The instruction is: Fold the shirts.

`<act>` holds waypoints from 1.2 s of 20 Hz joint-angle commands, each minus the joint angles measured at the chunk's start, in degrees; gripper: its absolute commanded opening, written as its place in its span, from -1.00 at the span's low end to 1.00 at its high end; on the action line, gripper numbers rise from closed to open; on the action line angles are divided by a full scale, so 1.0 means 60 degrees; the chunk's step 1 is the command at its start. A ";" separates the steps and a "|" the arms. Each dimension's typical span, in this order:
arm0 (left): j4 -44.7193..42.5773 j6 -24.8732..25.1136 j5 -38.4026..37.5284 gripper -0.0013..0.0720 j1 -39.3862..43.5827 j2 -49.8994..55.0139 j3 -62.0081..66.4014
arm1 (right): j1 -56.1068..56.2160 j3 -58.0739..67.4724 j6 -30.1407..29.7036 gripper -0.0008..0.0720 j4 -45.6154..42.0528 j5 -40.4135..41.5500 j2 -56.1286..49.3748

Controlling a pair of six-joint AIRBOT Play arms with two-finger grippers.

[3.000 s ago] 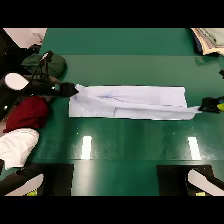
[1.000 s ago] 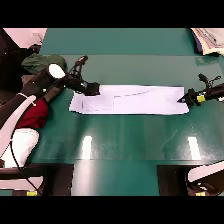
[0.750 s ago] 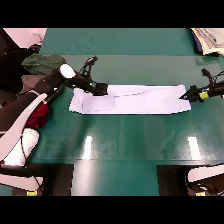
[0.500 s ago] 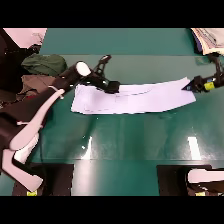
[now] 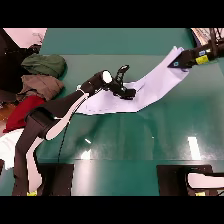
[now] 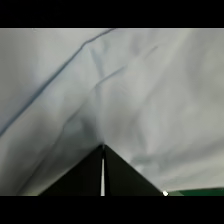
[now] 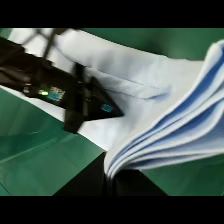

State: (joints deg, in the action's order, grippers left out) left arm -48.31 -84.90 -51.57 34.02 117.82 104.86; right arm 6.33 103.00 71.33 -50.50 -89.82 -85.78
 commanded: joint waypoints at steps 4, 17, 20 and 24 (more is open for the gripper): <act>-0.0044 -0.0120 0.0335 -0.89 0.0055 0.0233 0.0120 | 0.1370 0.0688 0.0109 -0.95 0.0000 0.0291 0.0022; -0.1978 -0.0015 -0.1483 -0.89 -0.2375 -0.2379 0.0142 | 0.2280 0.0743 -0.0739 -0.95 0.2313 0.1304 -0.0692; -0.2623 0.0098 -0.2146 -0.89 -0.3559 -0.3625 0.0142 | 0.3577 0.0743 -0.1275 -0.94 0.2492 0.2240 -0.1563; -0.2699 0.0226 -0.2769 -0.89 -0.4936 -0.4947 0.0142 | 0.5778 0.0750 -0.2313 -0.87 0.2495 0.4499 -0.3122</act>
State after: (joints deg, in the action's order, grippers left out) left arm -62.81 -84.14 -64.71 9.89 93.62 105.69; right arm 32.93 107.42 62.50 -36.77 -72.58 -98.78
